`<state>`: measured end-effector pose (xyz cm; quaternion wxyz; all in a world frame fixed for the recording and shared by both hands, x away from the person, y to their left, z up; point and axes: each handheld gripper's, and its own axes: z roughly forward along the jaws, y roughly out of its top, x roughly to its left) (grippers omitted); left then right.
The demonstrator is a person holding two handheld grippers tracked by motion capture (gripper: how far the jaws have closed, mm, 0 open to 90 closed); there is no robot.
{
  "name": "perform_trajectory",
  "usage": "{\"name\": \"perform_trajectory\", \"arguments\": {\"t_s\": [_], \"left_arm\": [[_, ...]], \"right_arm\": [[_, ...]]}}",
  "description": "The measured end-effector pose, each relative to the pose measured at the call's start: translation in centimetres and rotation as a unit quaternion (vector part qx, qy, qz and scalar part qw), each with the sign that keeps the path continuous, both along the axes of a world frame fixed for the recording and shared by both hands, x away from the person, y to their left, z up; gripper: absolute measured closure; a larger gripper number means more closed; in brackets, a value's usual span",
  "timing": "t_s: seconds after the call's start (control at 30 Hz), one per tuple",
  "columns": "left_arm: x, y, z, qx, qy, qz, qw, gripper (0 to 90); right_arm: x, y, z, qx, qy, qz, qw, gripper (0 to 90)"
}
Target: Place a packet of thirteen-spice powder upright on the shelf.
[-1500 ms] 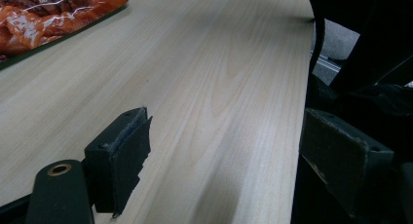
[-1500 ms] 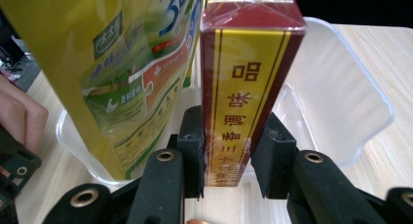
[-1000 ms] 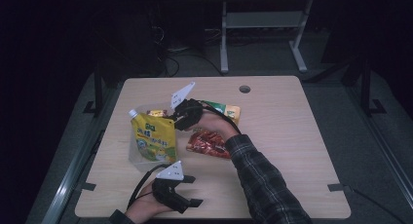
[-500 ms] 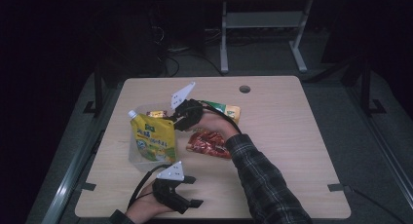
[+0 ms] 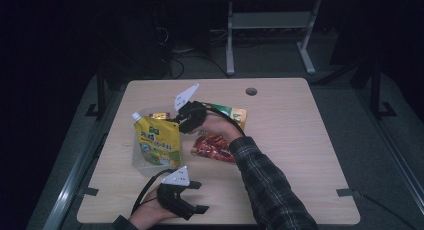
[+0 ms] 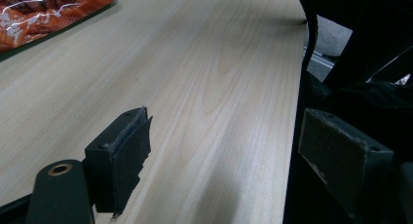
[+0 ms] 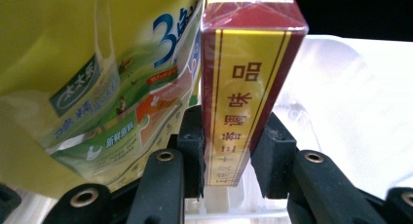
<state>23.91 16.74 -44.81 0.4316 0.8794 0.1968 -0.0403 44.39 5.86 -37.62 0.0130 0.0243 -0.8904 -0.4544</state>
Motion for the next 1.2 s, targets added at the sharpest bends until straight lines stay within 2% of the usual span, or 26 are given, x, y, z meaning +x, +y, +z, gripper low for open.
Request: {"name": "perform_trajectory", "arguments": {"t_s": [0.2,0.4,0.73,0.83,0.9,0.93,1.03,1.07,1.1,1.2], "left_arm": [[0.0,0.0,0.0,0.001,-0.002,-0.002,1.0000,18.6],[0.0,0.0,0.0,0.001,-0.004,-0.005,1.0000,18.7],[-0.1,-0.1,0.0,0.007,-0.004,-0.007,0.9999,18.7],[-0.1,-0.1,0.0,0.007,-0.003,-0.006,0.9999,18.7],[-0.1,-0.1,0.0,0.007,-0.003,-0.006,0.9999,18.7],[-0.1,-0.1,-0.1,0.008,-0.003,-0.007,0.9999,18.6],[-0.1,-0.1,-0.1,0.008,-0.003,-0.007,0.9999,18.7],[-0.1,-0.2,-0.1,0.008,-0.003,-0.007,0.9999,18.6],[-0.1,-0.2,-0.1,0.008,-0.003,-0.007,0.9999,18.6],[-0.1,-0.3,-0.2,0.008,-0.003,-0.008,0.9999,18.6]], "right_arm": [[-0.4,1.2,-0.9,-0.030,-0.015,0.011,0.9994,67.6],[-0.5,2.1,-1.8,-0.038,-0.019,0.014,0.9990,67.4],[-0.6,1.8,-2.9,-0.045,-0.013,0.001,0.9989,64.3],[-0.6,1.7,-2.9,-0.039,-0.011,0.001,0.9992,64.3],[-0.7,1.5,-2.6,-0.033,-0.010,-0.003,0.9994,62.0],[-0.8,1.3,-2.2,-0.031,-0.013,-0.007,0.9994,57.5],[-0.8,0.8,-1.9,-0.025,-0.012,-0.013,0.9995,54.8],[-0.8,0.2,-1.5,-0.020,-0.008,-0.024,0.9995,50.6],[-0.8,0.2,-1.5,-0.020,-0.008,-0.024,0.9995,50.6],[-0.7,-1.1,-1.1,-0.017,-0.005,-0.051,0.9985,44.3]]}}
